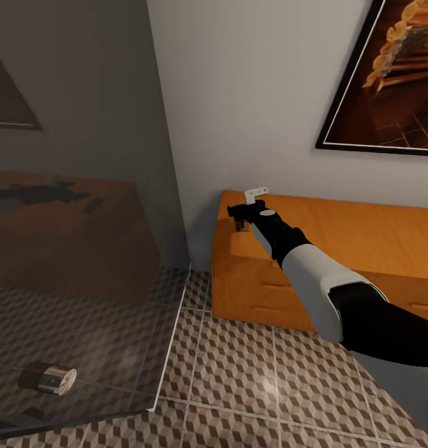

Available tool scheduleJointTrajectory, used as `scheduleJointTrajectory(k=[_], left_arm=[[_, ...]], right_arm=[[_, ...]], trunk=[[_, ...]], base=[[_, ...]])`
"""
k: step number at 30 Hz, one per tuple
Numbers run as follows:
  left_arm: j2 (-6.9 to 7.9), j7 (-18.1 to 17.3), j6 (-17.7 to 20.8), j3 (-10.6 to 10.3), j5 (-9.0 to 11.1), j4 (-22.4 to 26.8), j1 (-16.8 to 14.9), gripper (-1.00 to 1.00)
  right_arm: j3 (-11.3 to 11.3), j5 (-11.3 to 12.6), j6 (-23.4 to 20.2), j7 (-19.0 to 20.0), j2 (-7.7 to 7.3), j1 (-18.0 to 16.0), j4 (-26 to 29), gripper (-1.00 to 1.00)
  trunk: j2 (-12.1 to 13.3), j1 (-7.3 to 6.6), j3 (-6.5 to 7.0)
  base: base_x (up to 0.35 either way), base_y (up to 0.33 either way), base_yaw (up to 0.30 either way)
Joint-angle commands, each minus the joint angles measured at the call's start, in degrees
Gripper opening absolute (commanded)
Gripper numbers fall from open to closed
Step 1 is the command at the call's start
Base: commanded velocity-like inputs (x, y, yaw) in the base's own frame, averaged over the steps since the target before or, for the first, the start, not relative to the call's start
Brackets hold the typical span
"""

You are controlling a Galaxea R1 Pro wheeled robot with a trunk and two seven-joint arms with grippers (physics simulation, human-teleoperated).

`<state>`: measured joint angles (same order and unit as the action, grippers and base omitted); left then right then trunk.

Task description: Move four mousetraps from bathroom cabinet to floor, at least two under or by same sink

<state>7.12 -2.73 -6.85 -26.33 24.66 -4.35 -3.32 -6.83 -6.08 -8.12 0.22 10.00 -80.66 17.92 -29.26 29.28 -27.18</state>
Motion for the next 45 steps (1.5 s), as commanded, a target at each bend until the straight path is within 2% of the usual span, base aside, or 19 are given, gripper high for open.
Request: scheduleJointTrajectory(k=[1, 15, 45], left_arm=[[-0.02, -0.3, -0.4, -0.5, 0.6, -0.2, -0.1, -1.00], [-0.08, -0.3, -0.4, -0.5, 0.6, -0.2, -0.1, -1.00], [-0.07, -0.3, -0.4, -0.5, 0.6, -0.2, -0.1, -1.00]], right_arm=[[0.0, -0.6, -0.4, 0.0, 0.00, 0.0, 0.1, 1.00], [0.0, -0.6, -0.4, 0.1, 0.00, 0.0, 0.1, 1.00], [0.0, -0.6, -0.4, 0.0, 0.00, 0.0, -0.3, 1.00]], trunk=[[-0.1, 0.02, -0.07], [-0.1, 0.02, -0.17], [-0.1, 0.02, -1.90]], base=[[0.001, 0.000, 0.000], [0.000, 0.000, 0.000], [0.000, 0.000, 0.000]])
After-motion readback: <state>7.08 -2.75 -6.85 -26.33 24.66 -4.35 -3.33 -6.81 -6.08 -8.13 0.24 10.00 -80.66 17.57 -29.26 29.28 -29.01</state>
